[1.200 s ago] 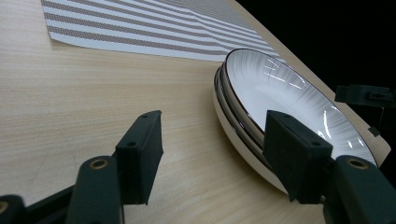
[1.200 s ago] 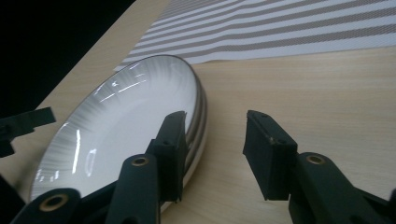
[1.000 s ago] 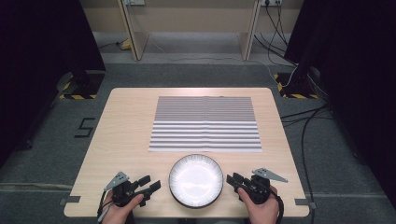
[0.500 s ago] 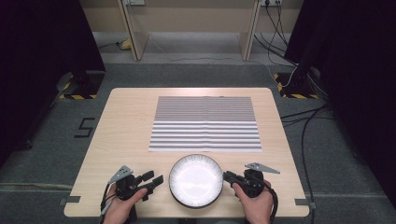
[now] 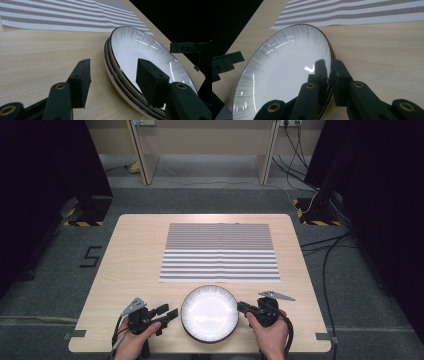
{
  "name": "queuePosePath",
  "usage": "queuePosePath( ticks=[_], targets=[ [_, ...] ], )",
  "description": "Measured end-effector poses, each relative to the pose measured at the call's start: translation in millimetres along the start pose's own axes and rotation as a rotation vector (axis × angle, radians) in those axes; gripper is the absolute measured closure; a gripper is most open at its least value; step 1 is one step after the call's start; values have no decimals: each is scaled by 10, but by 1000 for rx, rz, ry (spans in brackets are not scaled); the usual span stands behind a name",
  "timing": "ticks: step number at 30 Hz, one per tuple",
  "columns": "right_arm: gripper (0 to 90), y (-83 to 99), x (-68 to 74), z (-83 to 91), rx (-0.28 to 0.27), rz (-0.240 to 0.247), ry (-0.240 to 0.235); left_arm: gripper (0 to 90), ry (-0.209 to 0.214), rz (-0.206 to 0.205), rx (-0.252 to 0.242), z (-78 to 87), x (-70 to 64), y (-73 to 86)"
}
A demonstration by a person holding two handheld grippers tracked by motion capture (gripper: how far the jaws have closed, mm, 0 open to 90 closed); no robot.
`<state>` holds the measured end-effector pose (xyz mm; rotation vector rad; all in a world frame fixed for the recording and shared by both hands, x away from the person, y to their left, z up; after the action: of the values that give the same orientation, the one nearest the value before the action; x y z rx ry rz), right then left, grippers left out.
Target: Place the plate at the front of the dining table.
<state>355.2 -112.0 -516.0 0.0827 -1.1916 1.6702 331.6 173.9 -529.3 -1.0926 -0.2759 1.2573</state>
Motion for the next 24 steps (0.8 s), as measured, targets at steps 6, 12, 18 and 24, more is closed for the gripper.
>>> queuePosePath(
  ticks=[6, 12, 18, 24],
  targets=[
    [859, 15, -4, -6, 16, 3, 9, 433, 0, -3, 13, -24, 0, 27],
    [861, 37, -3, -31, 44, 19, 27, 434, -13, 5, 20, -13, 24, 0],
    [859, 34, 23, -48, 60, 59, 67, 457, -21, 13, 30, -33, 35, -35],
    [861, 20, 36, -50, 80, 77, 79, 481, -40, 33, 28, -44, 55, -36]
  ],
)
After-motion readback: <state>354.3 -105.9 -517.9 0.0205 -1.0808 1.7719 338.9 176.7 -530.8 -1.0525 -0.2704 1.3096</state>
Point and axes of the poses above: each handheld gripper's, and its own axes: z roughly backward along the jaws, y roughly out of its underside, x roughly to its left, the point moved 7 cm from there along -z, roughly forward along the jaws, and after that the axes turned 11 degrees about -y, right-handed, at the moved point
